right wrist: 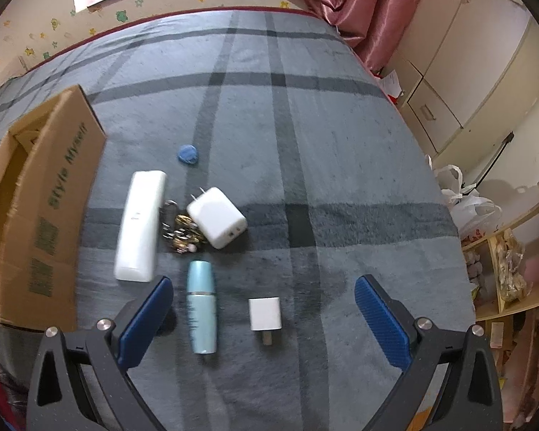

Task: Organize rigid objects
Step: 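Grasp the small white cube charger with the right gripper while left holds box, then lift the cube charger with the right gripper and carry it over the box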

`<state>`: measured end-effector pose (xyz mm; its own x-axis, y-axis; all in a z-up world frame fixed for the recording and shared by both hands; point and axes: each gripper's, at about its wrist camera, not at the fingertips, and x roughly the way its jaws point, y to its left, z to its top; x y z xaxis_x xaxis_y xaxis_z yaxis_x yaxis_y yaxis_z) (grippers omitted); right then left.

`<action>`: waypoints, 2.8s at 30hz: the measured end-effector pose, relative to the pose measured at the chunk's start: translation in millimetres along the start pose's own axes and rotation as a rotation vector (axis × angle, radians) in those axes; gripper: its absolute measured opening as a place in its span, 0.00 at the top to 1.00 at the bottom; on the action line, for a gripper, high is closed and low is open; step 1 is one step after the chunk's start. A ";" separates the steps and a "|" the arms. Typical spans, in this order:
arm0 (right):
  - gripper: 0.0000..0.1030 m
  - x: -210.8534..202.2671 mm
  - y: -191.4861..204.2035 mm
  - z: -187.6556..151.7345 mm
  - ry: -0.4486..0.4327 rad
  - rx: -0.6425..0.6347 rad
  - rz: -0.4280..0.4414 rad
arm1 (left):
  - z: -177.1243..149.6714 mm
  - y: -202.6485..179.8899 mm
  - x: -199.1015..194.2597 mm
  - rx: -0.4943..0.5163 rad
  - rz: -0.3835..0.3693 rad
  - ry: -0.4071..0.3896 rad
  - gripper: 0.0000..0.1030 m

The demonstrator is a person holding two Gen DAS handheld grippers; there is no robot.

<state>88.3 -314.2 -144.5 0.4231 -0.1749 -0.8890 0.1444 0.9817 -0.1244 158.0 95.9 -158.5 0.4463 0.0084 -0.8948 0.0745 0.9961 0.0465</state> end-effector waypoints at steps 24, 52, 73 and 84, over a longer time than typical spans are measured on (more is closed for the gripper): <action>0.25 64.4 -14.0 -34.7 0.039 -0.029 0.021 | 0.7 0.7 3.2 0.000 0.000 0.015 0.86; 0.74 50.6 -6.1 -30.0 0.080 -0.002 0.053 | 1.0 0.0 2.3 0.006 0.004 0.015 0.86; 0.74 2.0 15.5 0.9 0.010 -0.038 0.054 | 1.6 -1.1 2.1 0.007 0.005 0.016 0.86; 0.74 -29.4 53.9 33.3 -0.062 -0.096 0.106 | 1.3 -1.4 1.8 0.003 0.003 0.016 0.86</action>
<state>113.4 -258.7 -110.4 0.4864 -0.0708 -0.8708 0.0104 0.9971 -0.0753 159.9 94.4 -159.6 0.4319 0.0128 -0.9018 0.0760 0.9958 0.0505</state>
